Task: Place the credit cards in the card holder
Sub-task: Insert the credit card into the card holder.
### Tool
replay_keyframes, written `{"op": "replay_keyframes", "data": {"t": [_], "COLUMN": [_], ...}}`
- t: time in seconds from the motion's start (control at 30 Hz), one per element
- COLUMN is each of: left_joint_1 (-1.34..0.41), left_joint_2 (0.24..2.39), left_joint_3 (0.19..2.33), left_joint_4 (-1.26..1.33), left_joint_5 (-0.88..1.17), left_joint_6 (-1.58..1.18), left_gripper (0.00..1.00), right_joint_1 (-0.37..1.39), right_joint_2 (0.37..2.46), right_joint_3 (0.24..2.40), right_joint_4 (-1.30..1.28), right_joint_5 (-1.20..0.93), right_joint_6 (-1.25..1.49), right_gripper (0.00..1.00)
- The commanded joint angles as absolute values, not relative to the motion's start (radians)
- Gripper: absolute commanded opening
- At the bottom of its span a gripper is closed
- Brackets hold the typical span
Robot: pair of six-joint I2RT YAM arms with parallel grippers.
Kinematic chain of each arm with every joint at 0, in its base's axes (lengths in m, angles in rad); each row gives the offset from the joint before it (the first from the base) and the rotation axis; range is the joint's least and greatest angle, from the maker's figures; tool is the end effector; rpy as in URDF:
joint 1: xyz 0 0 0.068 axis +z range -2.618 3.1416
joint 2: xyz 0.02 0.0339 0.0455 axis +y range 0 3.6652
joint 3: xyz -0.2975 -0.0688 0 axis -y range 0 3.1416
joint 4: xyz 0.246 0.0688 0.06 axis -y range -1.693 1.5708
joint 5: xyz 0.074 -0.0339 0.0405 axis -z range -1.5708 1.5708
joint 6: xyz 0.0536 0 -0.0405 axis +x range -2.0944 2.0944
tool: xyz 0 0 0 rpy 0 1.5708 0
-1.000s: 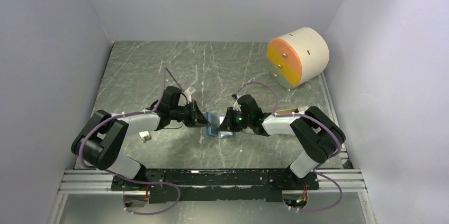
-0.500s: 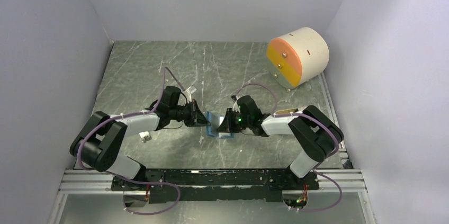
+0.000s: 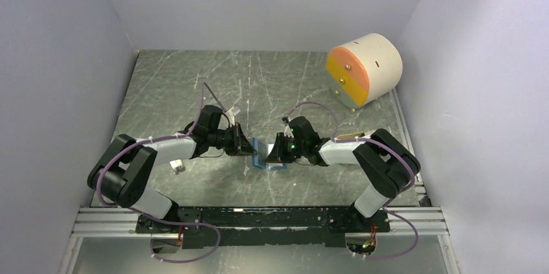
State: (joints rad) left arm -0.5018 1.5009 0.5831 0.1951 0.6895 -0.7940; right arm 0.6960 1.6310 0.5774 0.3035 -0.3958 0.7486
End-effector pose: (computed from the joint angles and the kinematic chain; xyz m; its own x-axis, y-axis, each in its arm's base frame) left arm 0.2316 -0.1660 0.1750 -0.9695 -0.0957 -0.2257 0.1398 0.5402 -0.8298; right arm 0.2185 0.2095 0.1421 -0.9333 0.0386 -0.3571 -0.2359 0.6838 0.6905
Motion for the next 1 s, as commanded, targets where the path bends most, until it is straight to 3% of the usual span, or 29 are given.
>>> {"op": "replay_keyframes", "data": {"t": [0.0, 0.17, 0.43, 0.97], "left_joint_1": [-0.512, -0.512, -0.512, -0.521], "left_joint_2": [1.486, 1.483, 1.460, 1.531], "left_joint_3": [0.624, 0.652, 0.688, 0.637], "left_joint_4": [0.137, 0.047, -0.035, 0.195], "left_joint_5": [0.665, 0.637, 0.658, 0.778], "left_joint_6": [-0.760, -0.715, -0.671, -0.765], "left_gripper": [0.09, 0.09, 0.09, 0.09], "right_joint_1": [0.702, 0.701, 0.702, 0.735], "right_joint_2": [1.550, 1.484, 1.552, 1.624], "right_joint_3": [0.628, 0.677, 0.695, 0.595], "right_joint_4": [0.135, 0.030, 0.060, 0.214], "right_joint_5": [-0.325, -0.244, -0.224, -0.242], "right_joint_6": [0.677, 0.616, 0.591, 0.647], "right_gripper": [0.20, 0.20, 0.17, 0.14]}}
